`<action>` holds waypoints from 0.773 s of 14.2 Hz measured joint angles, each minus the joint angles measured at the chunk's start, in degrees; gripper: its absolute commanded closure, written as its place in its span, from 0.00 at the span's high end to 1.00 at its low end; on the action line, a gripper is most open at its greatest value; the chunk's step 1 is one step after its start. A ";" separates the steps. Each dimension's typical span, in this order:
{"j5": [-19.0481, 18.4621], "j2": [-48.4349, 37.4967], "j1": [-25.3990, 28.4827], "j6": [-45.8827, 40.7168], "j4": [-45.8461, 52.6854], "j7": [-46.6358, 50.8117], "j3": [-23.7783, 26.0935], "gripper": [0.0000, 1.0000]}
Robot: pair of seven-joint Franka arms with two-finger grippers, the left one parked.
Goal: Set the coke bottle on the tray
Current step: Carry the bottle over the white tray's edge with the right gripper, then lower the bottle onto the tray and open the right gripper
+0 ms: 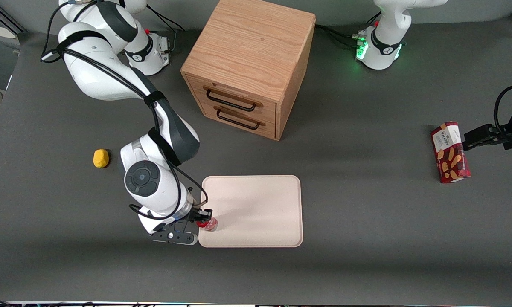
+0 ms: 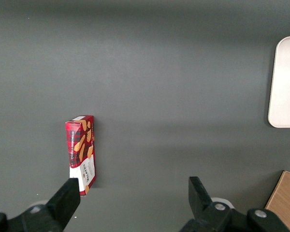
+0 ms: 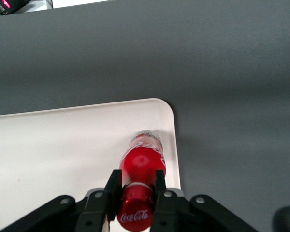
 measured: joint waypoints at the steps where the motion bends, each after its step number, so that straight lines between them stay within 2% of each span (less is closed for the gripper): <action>1: 0.00 0.31 0.12 0.15 -0.01 0.00 0.00 0.00; 4: 0.00 1.07 0.25 0.18 -0.01 0.00 0.00 0.00; 5: 0.00 1.14 0.25 0.18 -0.01 0.00 0.00 0.11; 6: 0.00 1.15 0.25 0.18 -0.01 0.00 0.00 0.56; 7: 0.00 1.14 0.25 0.18 0.01 0.01 0.00 0.89; 8: 0.00 1.14 0.26 0.19 0.06 0.10 0.00 1.00; 11: 0.00 0.84 0.24 -0.06 0.83 0.12 0.00 1.00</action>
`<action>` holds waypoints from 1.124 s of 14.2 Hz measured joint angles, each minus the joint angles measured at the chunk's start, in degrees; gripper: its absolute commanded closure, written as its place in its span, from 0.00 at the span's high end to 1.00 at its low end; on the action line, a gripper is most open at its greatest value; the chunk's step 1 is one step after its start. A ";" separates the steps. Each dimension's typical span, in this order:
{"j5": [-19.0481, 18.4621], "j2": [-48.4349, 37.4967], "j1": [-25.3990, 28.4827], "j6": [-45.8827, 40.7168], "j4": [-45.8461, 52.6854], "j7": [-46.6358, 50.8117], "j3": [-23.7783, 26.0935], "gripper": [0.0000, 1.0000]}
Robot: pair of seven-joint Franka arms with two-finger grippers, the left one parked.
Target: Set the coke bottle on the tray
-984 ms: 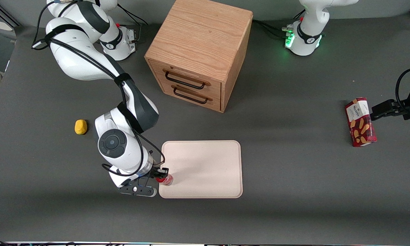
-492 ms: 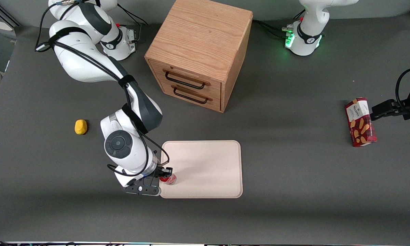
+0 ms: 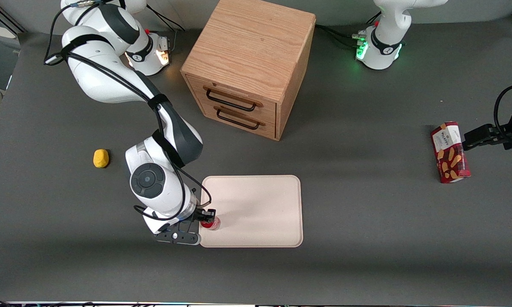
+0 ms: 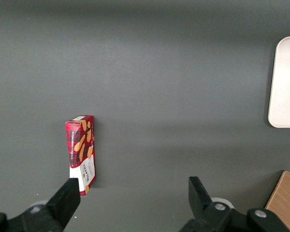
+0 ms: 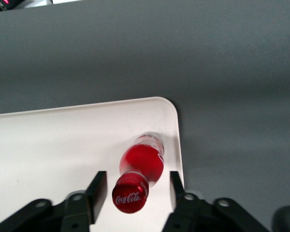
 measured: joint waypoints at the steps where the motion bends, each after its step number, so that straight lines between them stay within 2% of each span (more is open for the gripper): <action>1: 0.00 -0.41 -0.06 -0.84 0.30 0.00 0.00 1.00; 4: 0.00 -3.93 -0.18 -9.03 1.61 -0.01 0.02 1.00; 10: -0.01 -17.12 -0.81 -28.19 2.32 -3.58 0.06 1.00; 13: 0.11 -23.11 -5.18 -33.31 2.01 -12.65 -0.01 1.00; 16: 3.17 -29.55 -12.67 -34.84 -2.62 -24.13 -0.25 1.00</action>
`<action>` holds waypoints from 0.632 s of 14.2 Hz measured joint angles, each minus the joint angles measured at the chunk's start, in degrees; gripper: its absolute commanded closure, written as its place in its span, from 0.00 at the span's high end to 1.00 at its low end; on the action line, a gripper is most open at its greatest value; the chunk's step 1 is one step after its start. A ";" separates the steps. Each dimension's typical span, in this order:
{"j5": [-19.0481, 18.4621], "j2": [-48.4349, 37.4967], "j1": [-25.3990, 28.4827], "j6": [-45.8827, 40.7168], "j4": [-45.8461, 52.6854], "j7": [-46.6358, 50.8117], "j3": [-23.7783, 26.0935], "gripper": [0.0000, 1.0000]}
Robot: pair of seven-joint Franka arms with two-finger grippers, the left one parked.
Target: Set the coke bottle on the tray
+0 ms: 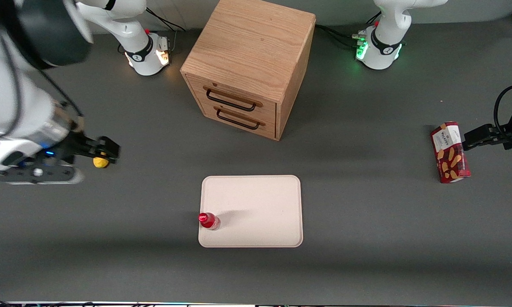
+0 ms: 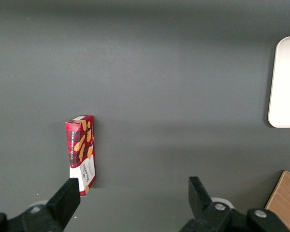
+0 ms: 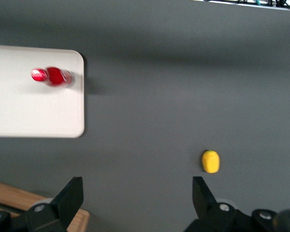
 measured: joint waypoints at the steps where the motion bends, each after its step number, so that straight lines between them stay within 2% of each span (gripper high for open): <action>1: 1.66 -2.37 -1.78 0.09 -2.53 -2.67 -1.00 1.00; 3: 6.56 -6.98 -2.99 1.20 -7.76 -7.89 -6.24 1.00; 5: 11.74 -10.79 -2.98 3.47 -13.13 -13.91 -13.97 1.00; 7: 13.87 -13.29 -3.31 6.30 -18.35 -18.91 -19.58 1.00; 9: 14.20 -15.33 -3.50 9.71 -23.66 -20.92 -21.51 1.00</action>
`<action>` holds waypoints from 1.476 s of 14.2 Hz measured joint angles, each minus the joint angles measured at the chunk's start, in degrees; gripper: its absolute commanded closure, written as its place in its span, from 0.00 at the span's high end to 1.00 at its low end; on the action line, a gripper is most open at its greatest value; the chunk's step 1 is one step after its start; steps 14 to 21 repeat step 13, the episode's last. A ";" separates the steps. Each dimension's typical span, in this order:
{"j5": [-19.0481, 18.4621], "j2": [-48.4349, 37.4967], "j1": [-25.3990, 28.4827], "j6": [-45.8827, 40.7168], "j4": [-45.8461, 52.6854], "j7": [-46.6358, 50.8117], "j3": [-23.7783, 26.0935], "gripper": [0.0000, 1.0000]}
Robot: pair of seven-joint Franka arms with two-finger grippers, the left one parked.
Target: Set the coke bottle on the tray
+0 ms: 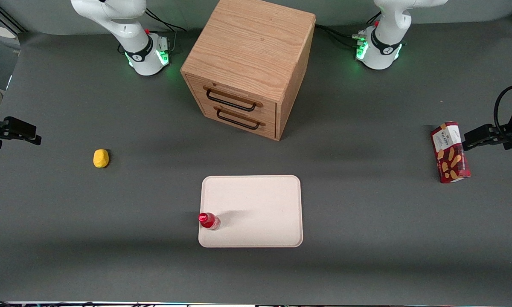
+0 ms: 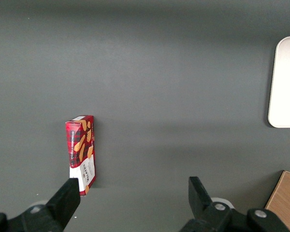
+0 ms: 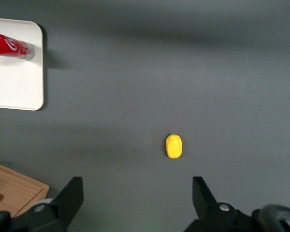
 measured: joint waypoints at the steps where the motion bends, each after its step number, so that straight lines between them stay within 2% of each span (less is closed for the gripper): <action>1: 0.00 -1.05 0.04 1.41 -2.47 -0.06 -0.06 1.00; 5: 0.01 -3.61 0.56 3.86 -6.99 -0.06 0.00 1.00; 8: 0.01 -3.92 0.65 4.60 -6.80 -0.06 -0.11 1.00; 12: 0.01 -3.91 2.87 5.36 -6.79 -0.06 -3.06 1.00; 21: 0.06 -3.91 2.92 5.41 -6.79 -0.06 -3.26 1.00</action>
